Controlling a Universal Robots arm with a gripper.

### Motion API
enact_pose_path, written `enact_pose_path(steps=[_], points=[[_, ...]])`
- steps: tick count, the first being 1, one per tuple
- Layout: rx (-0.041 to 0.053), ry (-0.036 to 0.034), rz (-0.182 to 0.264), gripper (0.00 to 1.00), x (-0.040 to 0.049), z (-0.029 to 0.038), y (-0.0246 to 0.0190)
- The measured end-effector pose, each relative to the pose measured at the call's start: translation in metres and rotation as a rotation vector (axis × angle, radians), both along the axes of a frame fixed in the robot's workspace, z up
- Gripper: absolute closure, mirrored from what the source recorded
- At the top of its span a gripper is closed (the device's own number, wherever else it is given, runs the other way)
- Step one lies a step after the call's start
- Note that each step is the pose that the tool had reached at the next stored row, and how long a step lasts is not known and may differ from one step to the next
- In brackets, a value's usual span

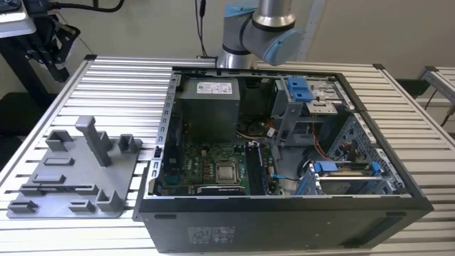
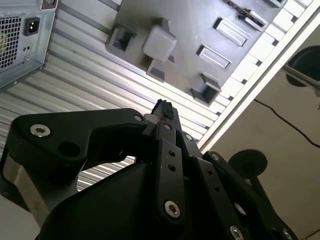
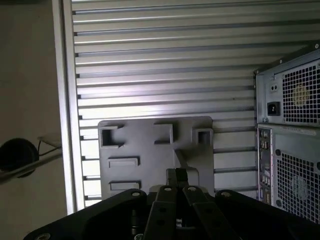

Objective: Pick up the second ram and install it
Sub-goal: 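Reach for the second ram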

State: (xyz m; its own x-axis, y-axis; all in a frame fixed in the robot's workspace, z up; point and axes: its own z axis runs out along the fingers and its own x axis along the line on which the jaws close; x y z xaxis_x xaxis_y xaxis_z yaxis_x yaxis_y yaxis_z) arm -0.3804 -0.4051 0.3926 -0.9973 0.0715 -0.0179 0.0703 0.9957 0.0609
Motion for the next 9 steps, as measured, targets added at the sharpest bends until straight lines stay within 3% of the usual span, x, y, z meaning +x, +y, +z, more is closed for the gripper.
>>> enact_pose_path(steps=[9], points=[[0.0021, 0.0, 0.0, 0.89, -0.0314, 0.0, 0.0]])
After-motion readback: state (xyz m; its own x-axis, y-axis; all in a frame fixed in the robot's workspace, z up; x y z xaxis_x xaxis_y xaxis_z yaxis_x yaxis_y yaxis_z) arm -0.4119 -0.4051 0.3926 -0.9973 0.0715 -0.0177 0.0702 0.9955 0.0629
